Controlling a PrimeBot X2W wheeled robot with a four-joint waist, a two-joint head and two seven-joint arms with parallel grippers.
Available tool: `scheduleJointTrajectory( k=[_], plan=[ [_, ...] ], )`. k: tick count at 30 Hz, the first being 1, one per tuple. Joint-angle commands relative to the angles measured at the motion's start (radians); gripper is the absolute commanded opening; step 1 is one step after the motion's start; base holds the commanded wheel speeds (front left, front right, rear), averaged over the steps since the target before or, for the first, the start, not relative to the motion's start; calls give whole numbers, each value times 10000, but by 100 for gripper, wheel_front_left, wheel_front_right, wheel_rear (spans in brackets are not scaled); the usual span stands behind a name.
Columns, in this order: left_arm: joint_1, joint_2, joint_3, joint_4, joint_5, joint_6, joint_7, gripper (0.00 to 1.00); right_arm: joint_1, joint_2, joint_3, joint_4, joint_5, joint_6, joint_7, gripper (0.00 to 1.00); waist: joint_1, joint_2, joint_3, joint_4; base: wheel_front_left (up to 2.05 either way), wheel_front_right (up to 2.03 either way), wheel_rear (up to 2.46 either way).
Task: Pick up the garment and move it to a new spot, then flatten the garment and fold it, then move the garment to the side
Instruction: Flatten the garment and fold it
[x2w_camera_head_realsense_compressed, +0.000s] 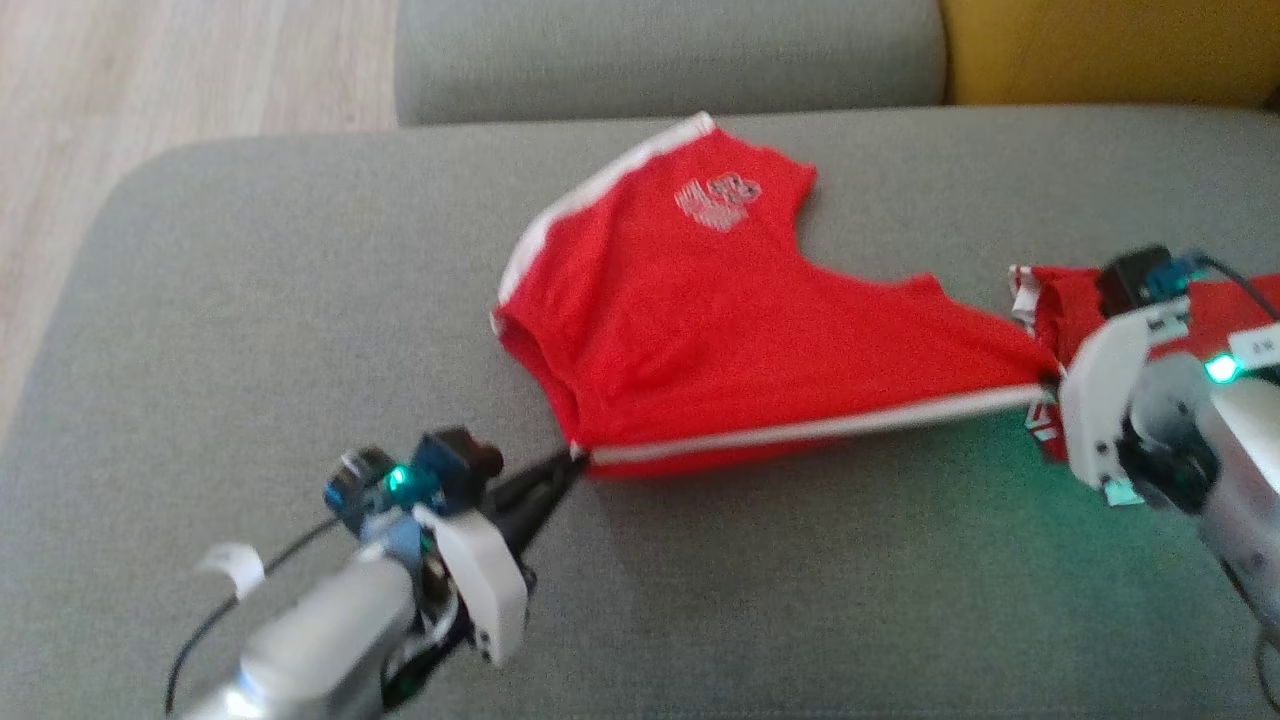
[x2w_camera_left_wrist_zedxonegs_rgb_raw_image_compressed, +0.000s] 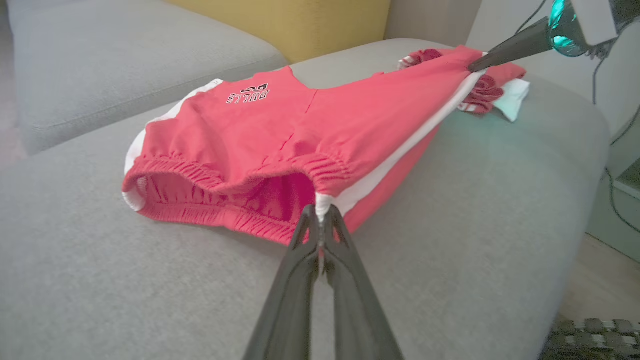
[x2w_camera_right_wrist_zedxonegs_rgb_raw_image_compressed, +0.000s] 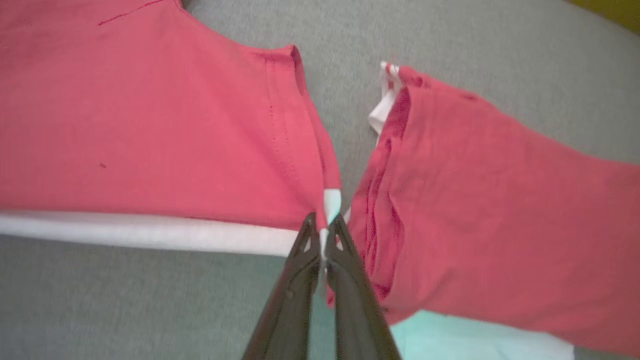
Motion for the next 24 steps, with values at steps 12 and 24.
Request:
scheduleJointTrajectory(
  k=[12,24],
  plan=[
    [1229,1015,-387,-2326,-808,55,749,0,2143,-3004,153,-2701,2369,-9,2862,0,1,0,-1092,54,0,0,0],
    [2162,1824,-896,-4662,-1489,86,1839,0,3773,-3856,-1125,-4407,2813,-9,4805,0,1,0,-1248,38,0,0,0]
  ],
)
